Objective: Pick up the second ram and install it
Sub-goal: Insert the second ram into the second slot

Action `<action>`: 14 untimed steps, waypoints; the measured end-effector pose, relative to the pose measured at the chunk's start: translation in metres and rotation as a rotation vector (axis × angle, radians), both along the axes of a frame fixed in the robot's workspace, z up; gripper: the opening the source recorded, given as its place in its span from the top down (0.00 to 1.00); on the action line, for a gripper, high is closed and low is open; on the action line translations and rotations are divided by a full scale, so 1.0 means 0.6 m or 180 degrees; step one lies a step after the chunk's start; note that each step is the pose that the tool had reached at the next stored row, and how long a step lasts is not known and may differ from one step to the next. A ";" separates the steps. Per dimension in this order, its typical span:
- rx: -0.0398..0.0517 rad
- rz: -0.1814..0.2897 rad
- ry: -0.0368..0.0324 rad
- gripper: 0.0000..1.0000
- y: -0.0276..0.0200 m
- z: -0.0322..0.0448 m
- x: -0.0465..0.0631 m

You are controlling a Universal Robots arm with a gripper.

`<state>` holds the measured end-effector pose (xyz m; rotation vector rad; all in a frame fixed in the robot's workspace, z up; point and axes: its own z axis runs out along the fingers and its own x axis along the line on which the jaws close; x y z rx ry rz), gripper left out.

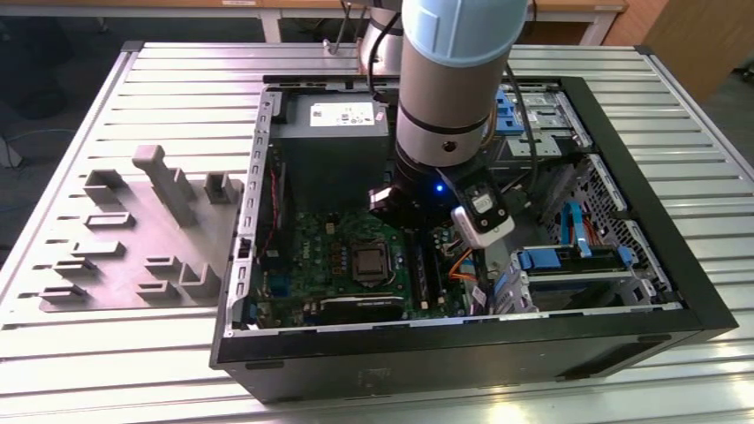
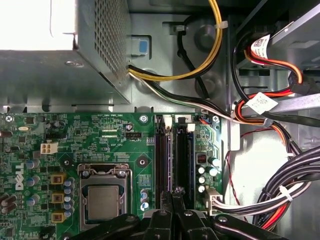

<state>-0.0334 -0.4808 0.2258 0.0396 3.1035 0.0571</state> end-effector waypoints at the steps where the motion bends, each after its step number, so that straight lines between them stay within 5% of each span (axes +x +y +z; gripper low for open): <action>1: 0.0000 0.0000 -0.0001 0.88 0.0000 -0.001 0.000; 14: -0.0001 0.0004 -0.0018 0.88 -0.0001 -0.014 -0.005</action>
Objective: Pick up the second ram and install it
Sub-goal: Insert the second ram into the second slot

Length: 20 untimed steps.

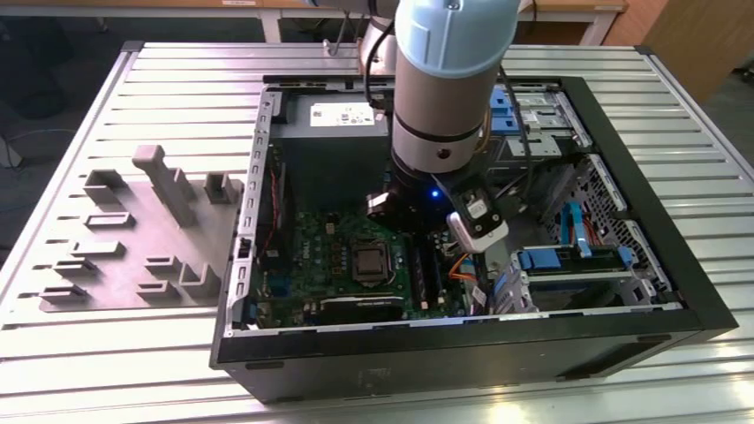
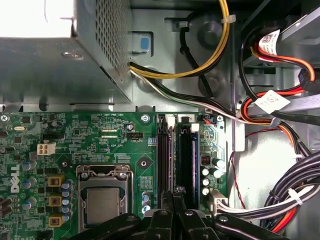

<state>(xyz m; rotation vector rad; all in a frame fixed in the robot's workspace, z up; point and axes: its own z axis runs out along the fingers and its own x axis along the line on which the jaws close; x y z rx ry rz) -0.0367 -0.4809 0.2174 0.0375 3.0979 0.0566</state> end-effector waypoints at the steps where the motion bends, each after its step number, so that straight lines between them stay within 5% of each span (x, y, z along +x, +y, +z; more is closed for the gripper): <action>1: 0.0000 0.0000 0.0000 0.88 0.0000 -0.001 0.000; 17: 0.0000 0.0000 -0.0001 0.88 0.0000 -0.005 -0.001; 20: 0.0005 0.0000 -0.0002 0.81 0.0003 -0.006 0.000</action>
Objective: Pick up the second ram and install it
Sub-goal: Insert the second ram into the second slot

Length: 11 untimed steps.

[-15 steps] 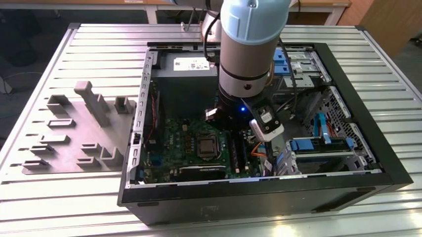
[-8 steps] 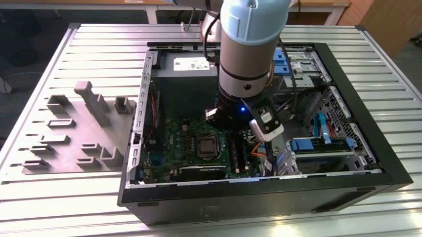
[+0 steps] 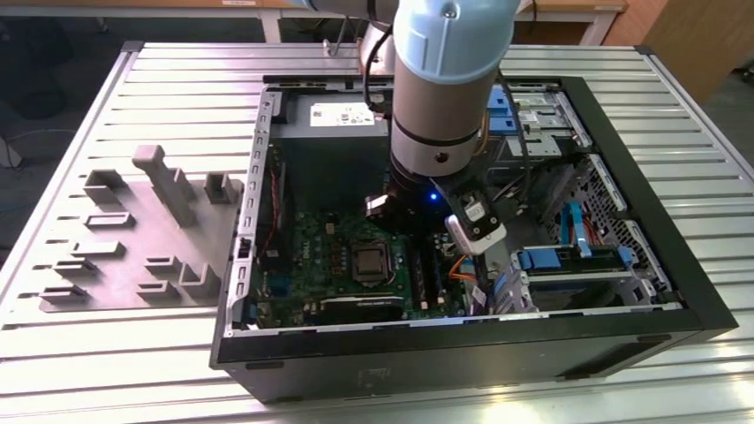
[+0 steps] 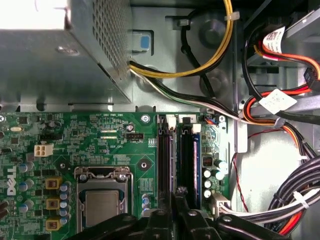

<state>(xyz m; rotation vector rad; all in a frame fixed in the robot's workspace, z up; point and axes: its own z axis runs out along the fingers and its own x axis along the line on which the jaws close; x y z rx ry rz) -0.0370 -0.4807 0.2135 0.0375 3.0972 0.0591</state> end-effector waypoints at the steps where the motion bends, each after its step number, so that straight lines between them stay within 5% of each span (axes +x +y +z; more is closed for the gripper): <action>1: -0.0003 0.0000 0.0001 0.81 -0.0001 0.001 0.000; 5: -0.0005 0.0000 0.0002 0.81 -0.0003 0.003 0.000; 11: -0.0005 0.0000 0.0001 0.81 -0.0003 0.029 0.000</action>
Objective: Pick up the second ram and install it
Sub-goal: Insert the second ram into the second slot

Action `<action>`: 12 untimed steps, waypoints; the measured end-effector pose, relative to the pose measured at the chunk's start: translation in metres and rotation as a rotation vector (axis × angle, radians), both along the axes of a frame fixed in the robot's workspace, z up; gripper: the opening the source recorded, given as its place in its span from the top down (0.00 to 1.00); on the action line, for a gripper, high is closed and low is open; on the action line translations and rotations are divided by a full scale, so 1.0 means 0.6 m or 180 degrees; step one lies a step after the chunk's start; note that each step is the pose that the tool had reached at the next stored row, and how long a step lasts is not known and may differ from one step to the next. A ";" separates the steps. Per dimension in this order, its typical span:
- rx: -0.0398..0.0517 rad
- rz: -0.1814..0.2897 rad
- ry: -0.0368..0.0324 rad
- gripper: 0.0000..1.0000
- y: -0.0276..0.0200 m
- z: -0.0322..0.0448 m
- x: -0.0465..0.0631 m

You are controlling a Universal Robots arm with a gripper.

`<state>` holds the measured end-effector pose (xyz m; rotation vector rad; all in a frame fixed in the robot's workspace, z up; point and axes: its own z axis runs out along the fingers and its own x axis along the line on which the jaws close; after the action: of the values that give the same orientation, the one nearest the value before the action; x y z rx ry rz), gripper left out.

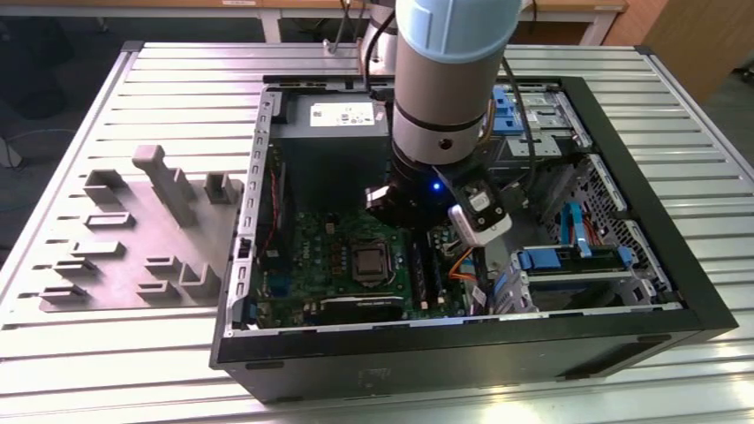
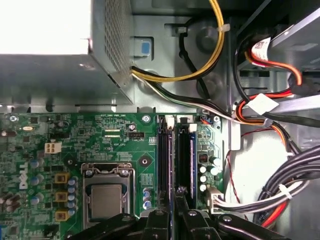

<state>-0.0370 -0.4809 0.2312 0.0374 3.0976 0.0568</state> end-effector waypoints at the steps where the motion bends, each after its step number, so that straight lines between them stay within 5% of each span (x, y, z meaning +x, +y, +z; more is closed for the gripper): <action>1: 0.0000 0.0000 0.0000 0.81 0.0000 0.002 0.000; 12: 0.0000 0.0000 0.0000 0.89 0.0001 0.004 0.000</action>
<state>-0.0370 -0.4808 0.2336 0.0375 3.0976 0.0570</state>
